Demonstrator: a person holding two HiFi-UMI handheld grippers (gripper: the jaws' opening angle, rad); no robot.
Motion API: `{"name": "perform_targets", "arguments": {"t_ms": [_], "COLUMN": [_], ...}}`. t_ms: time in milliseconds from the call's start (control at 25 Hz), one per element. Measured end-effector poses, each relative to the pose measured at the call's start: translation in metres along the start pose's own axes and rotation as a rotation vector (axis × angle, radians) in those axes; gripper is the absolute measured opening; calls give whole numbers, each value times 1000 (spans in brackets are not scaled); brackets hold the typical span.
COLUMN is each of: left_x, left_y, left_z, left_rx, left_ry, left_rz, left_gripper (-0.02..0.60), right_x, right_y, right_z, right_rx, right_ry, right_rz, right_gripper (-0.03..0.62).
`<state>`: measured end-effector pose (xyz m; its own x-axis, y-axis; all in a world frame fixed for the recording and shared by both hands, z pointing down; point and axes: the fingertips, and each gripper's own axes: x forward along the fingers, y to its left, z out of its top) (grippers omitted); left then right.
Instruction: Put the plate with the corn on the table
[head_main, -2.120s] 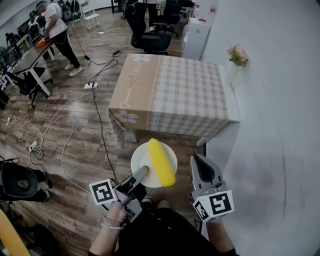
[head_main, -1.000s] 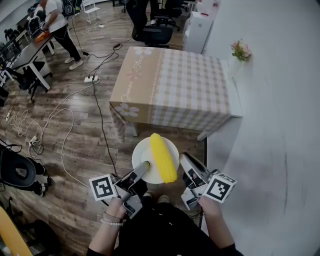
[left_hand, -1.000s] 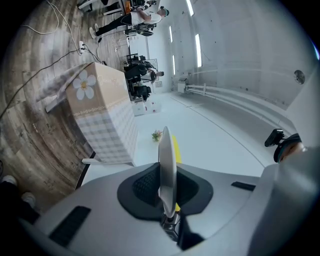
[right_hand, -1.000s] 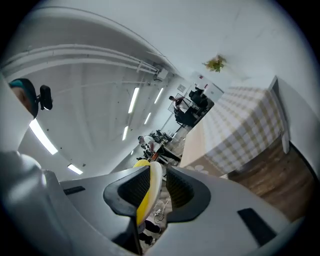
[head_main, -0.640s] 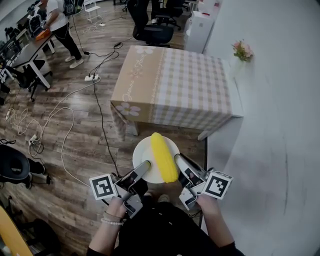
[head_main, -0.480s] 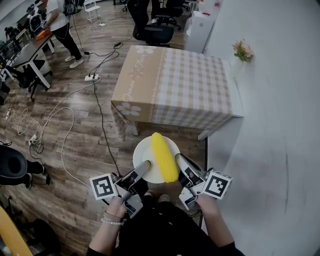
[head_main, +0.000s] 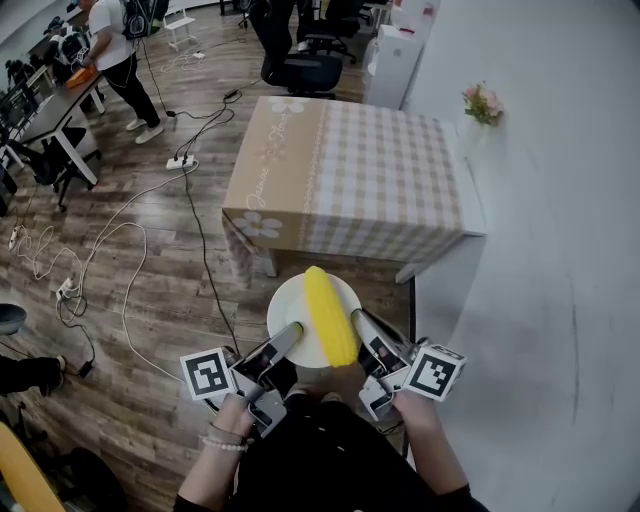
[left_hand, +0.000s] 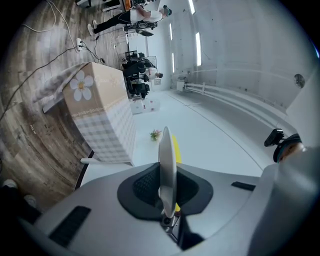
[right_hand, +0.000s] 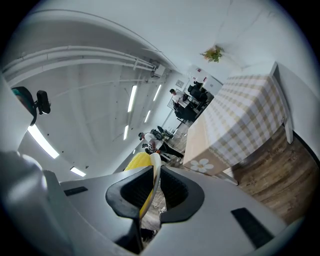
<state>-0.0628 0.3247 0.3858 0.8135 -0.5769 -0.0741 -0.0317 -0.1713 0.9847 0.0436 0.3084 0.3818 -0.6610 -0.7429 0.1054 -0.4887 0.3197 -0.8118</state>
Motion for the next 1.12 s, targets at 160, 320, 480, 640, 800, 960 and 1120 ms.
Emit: {"name": "perform_targets", "arguments": {"t_ms": [160,320,480,640,800,960,1120], "left_x": [-2,-6,-12,-18,-22,-25,-25], "left_y": [1,2,3,7,7,7,6], "left_z": [5,10,15,17,22,22,22], "left_rx": [6,5,9,6,10,2,3], "left_ry": [9,15,24,35,44,50,58], "left_rz": [-3,-4,1,7,9,2,0], "left_gripper": [32,32,32,32,32,32,32], "right_x": [4,10,18,20,26,26,25], "right_y": [2,5,11,10,18,20,22], "right_z": [-1,-4,-9,-15,-17,-20,-19], "right_rx": [5,12,23,28,20,17,9], "right_ry": [-15,-23,-36,-48,-72,-87,-93], "right_rz": [0,1,14,-6,-5,-15,-17], "right_gripper": [72,72,71,71,71,71,71]}}
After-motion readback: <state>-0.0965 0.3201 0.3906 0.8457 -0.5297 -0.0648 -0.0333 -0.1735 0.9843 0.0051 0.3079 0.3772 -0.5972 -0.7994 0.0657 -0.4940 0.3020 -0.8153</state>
